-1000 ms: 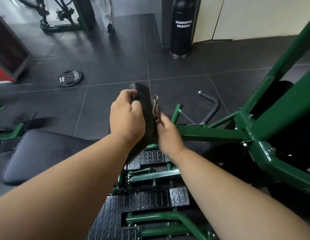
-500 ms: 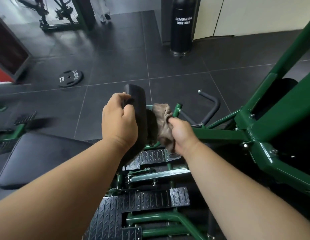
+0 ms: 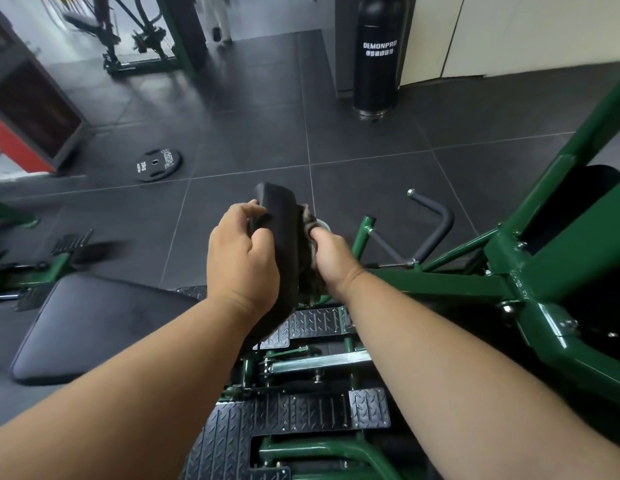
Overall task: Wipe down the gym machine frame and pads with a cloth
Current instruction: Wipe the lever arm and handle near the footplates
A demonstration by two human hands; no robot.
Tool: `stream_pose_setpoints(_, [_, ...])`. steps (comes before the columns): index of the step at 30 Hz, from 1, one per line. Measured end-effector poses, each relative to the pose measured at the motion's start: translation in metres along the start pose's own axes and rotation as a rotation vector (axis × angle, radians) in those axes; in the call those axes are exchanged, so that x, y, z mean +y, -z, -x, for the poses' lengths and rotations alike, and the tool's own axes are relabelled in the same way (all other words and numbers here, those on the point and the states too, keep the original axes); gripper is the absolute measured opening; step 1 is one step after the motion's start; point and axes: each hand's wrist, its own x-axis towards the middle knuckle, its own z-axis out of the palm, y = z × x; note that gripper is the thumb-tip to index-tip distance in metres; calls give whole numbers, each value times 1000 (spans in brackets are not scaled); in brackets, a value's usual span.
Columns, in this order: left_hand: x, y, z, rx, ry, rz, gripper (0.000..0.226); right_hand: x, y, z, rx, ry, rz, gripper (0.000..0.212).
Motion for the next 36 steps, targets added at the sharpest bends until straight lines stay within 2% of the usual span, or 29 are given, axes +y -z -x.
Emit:
stream_pose_setpoints(2, [1, 0, 0, 3, -2, -6, 44, 12, 1, 6, 13, 106, -31, 25])
stream_pose_setpoints(4, [1, 1, 0, 7, -8, 3, 44, 23, 7, 12, 109, 191, -12, 25])
stream_pose_setpoints(8, [-1, 1, 0, -14, -3, 20, 45, 39, 35, 24, 300, 231, -78, 25])
stream_pose_setpoints(10, [-1, 1, 1, -13, -3, 19, 44, 37, 40, 25, 357, 264, 57, 30])
stream_pose_setpoints(12, [0, 1, 1, -15, -9, 5, 44, 34, 33, 20, 293, 247, 282, 36])
stream_pose_setpoints(14, [2, 2, 1, -17, -12, -2, 44, 44, 19, 16, 156, 218, 477, 31])
stream_pose_setpoints(16, [2, 2, 1, -19, -9, -7, 44, 59, 17, 16, 95, 279, 740, 24])
stream_pose_setpoints(20, [1, 2, 1, -12, 0, -1, 43, 72, 42, 15, 79, 624, 1177, 42])
stream_pose_setpoints(22, [1, 1, 1, -10, -4, -3, 42, 70, 54, 8, 77, 668, 1288, 44])
stream_pose_setpoints(24, [0, 1, 0, -9, -5, -8, 41, 65, 65, 1, 84, 585, 1408, 53])
stream_pose_setpoints(26, [0, 1, 0, -6, -7, -10, 41, 58, 69, 0, 124, 505, 1466, 56])
stream_pose_setpoints(29, [1, 1, 1, -5, -4, -11, 41, 61, 52, 6, 174, 474, 1344, 59])
stream_pose_setpoints(31, [1, 1, 0, -8, -2, -3, 41, 75, 43, 10, 135, 558, 1328, 65])
stream_pose_setpoints(34, [0, 1, 0, -11, -1, -2, 42, 77, 62, 6, 79, 667, 1358, 59])
stream_pose_setpoints(36, [1, 0, 0, -14, -1, 0, 41, 64, 81, 4, 116, 671, 1456, 54])
